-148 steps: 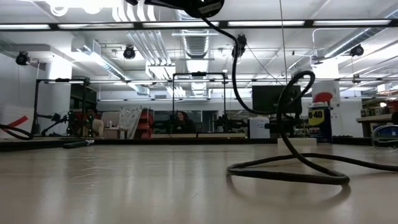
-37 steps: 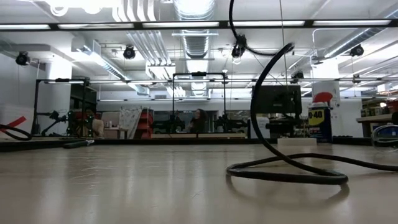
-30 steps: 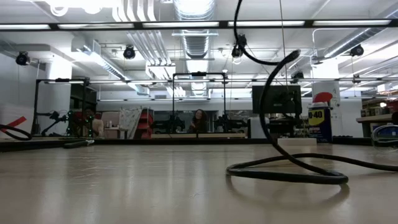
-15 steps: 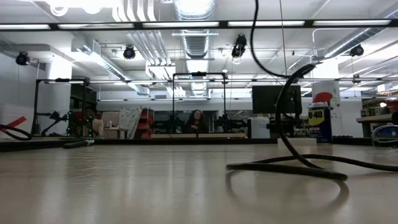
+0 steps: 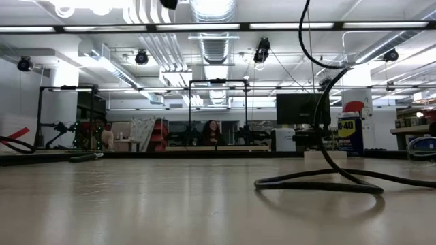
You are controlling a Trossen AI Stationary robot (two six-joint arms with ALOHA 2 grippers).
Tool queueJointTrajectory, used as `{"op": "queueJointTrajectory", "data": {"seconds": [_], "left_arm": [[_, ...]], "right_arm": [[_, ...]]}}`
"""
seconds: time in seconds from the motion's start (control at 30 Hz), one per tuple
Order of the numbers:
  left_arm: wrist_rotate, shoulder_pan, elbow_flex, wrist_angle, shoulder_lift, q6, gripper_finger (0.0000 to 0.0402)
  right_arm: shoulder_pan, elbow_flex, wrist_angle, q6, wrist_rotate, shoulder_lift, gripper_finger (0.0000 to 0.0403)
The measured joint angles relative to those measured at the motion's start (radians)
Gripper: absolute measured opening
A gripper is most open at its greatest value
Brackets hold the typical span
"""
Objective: Coil cords
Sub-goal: Coil the black wire into the spool
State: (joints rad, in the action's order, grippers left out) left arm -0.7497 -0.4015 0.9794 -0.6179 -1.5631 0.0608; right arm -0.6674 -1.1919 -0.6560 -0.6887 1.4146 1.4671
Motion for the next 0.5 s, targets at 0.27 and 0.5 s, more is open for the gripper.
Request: {"op": "queueJointTrajectory", "data": {"seconds": [0.27,0.5], "left_arm": [[-0.07,0.001,0.0,0.103,-0.004,-0.018,0.0],[-0.13,0.005,0.002,0.107,-0.038,-0.014,0.0]], "right_arm": [[-0.027,-0.008,0.037,0.044,-0.053,-0.027,0.0],[-0.026,-0.009,0.38,0.399,-0.088,0.003,0.0]]}}
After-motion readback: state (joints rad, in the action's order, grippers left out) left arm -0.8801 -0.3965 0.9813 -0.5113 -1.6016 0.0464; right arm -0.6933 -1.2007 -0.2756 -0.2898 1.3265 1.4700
